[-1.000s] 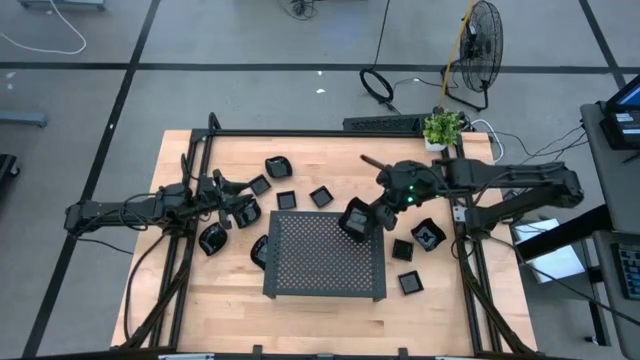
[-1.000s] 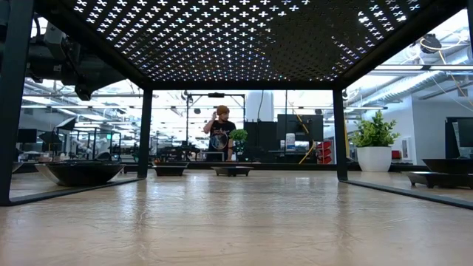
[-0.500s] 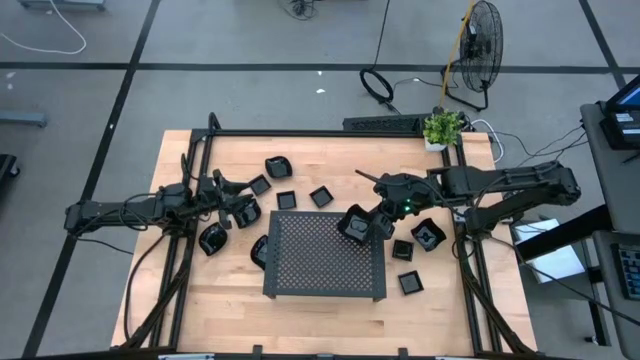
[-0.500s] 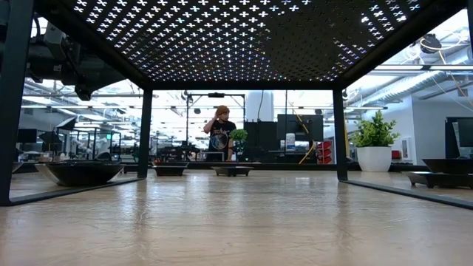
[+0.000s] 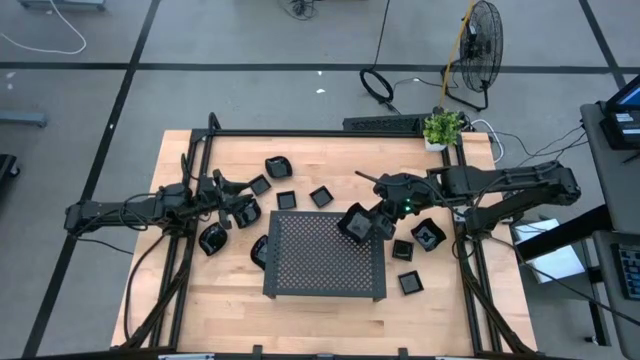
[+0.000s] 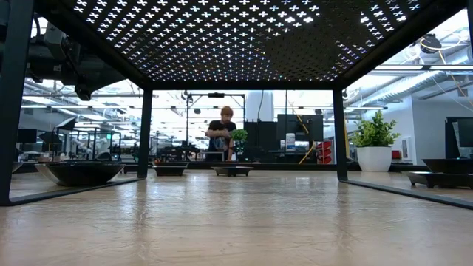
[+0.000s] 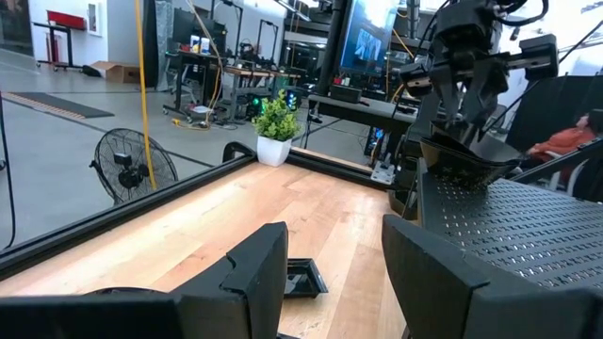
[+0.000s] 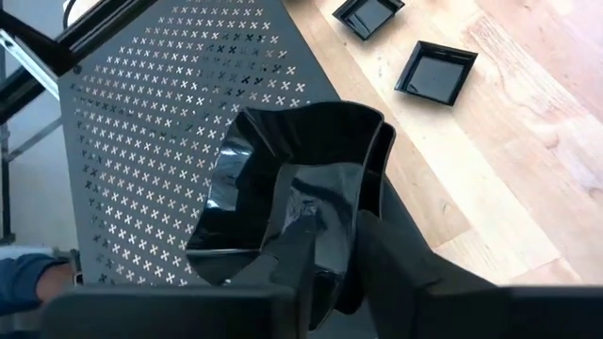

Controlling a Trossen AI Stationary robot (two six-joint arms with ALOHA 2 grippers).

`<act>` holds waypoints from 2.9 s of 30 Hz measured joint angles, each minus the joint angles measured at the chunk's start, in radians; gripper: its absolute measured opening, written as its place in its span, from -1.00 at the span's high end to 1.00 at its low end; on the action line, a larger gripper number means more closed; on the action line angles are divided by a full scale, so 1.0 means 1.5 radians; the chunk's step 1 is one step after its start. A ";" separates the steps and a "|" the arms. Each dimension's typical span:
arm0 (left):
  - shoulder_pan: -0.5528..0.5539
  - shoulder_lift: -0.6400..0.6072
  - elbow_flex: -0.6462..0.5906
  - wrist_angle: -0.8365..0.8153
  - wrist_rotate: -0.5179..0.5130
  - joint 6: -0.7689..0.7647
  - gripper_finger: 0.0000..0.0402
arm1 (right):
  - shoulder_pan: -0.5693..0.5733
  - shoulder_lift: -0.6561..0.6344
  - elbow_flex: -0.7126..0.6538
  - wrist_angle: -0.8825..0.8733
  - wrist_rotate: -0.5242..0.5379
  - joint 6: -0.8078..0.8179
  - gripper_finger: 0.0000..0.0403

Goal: Pick & Place Mini shaped plates
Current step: Stack the black distorted square plate on top of the black distorted square plates on the shelf

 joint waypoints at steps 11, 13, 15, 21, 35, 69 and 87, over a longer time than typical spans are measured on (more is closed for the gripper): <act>0.000 0.000 0.000 0.000 0.000 0.000 0.12 | -0.003 -0.024 -0.001 -0.031 -0.003 -0.012 0.51; 0.000 0.000 0.000 0.000 0.000 0.000 0.12 | -0.003 -0.031 -0.001 -0.055 0.000 -0.011 0.51; 0.000 0.000 0.000 0.000 0.000 0.000 0.12 | -0.003 -0.039 -0.001 -0.092 0.001 -0.010 0.51; 0.000 0.000 0.000 0.000 0.000 0.000 0.12 | -0.003 -0.045 -0.001 -0.241 0.045 0.020 0.51; 0.000 0.000 0.000 0.000 0.000 0.000 0.12 | -0.002 -0.048 -0.167 -0.264 -0.002 0.136 0.52; 0.000 0.000 0.000 0.000 0.000 0.000 0.12 | -0.002 -0.048 -0.360 -0.293 0.067 0.235 0.54; 0.000 0.000 0.000 0.000 0.000 0.000 0.12 | -0.002 -0.048 -0.393 -0.247 0.067 0.272 0.54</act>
